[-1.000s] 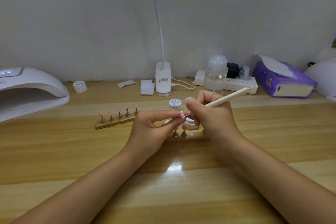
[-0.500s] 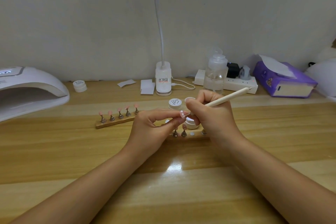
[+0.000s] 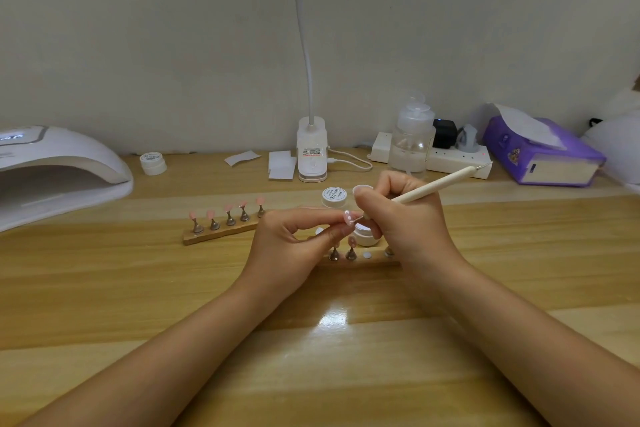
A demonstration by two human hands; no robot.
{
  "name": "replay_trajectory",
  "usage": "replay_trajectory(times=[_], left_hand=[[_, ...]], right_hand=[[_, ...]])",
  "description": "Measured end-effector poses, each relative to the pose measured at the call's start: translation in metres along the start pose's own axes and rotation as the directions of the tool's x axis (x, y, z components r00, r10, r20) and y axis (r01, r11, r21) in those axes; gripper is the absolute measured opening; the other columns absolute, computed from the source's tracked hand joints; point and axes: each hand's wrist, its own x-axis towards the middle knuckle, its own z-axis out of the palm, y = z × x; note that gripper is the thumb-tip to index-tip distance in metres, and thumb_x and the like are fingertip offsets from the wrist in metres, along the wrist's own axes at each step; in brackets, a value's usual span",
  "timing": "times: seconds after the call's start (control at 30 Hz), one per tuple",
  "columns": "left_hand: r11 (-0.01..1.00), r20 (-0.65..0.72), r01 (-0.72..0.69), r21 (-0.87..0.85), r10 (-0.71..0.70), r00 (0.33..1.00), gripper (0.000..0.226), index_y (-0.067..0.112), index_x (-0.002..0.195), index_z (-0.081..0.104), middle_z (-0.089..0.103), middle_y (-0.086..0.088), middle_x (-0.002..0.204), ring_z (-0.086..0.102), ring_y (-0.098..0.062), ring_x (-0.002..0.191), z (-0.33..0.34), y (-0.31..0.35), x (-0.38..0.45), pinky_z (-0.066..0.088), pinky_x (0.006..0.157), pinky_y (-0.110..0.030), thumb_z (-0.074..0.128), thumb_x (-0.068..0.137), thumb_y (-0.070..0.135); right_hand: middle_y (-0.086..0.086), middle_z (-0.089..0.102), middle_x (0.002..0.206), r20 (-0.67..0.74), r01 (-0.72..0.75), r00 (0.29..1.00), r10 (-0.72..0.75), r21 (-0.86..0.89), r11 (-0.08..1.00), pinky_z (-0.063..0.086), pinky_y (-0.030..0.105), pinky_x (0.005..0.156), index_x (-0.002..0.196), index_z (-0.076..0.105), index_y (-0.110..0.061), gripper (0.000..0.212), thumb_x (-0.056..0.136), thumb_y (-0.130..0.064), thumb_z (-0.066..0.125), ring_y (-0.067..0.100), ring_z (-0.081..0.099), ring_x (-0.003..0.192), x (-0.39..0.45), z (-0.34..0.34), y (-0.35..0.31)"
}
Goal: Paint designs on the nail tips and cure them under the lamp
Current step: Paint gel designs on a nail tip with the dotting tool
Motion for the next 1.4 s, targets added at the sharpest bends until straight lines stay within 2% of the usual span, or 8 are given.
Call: replay_trajectory(times=[0.1,0.83,1.03,1.4], left_hand=[[1.000,-0.001,-0.001,0.002,0.001,1.000,0.026,0.018,0.095,0.070,0.070,0.020,0.082,0.067,-0.003,0.087,0.0001,-0.0002,0.0003,0.050,0.078,-0.016,0.068,0.069,0.021],[1.000,-0.014,-0.002,-0.012,0.002,1.000,0.029,0.012,0.096,0.070,0.071,0.014,0.084,0.068,-0.005,0.086,0.0007,-0.0019,0.0000,0.051,0.078,-0.018,0.069,0.069,0.020],[1.000,-0.007,-0.005,-0.007,0.005,1.000,0.027,0.014,0.096,0.070,0.071,0.017,0.083,0.068,-0.004,0.086,0.0003,-0.0017,0.0005,0.051,0.077,-0.017,0.068,0.069,0.020],[0.999,-0.007,0.032,0.013,-0.031,0.999,0.027,0.011,0.096,0.070,0.072,0.005,0.088,0.068,-0.007,0.087,0.0003,0.0009,-0.0002,0.054,0.079,-0.025,0.068,0.070,0.019]], right_hand=[[-0.007,0.044,0.037,0.005,0.005,1.000,-0.005,-0.006,1.000,0.037,0.014,0.039,0.046,0.042,-0.016,0.037,0.076,-0.005,0.062,0.003,0.042,0.035,-0.0002,0.0001,-0.0002],[-0.007,0.044,0.036,-0.016,0.008,1.000,-0.008,-0.016,1.000,0.038,0.015,0.039,0.047,0.041,-0.014,0.035,0.074,-0.006,0.062,0.003,0.042,0.035,-0.0002,0.0008,-0.0012],[-0.007,0.044,0.037,-0.005,0.012,1.000,-0.012,-0.014,1.000,0.037,0.014,0.038,0.047,0.042,-0.015,0.035,0.075,-0.006,0.061,0.002,0.042,0.035,-0.0006,0.0003,-0.0008],[-0.008,0.044,0.037,-0.043,0.000,0.999,-0.001,-0.017,1.000,0.041,0.015,0.041,0.048,0.043,-0.014,0.036,0.077,-0.002,0.061,0.002,0.044,0.036,-0.0004,0.0000,-0.0014]])
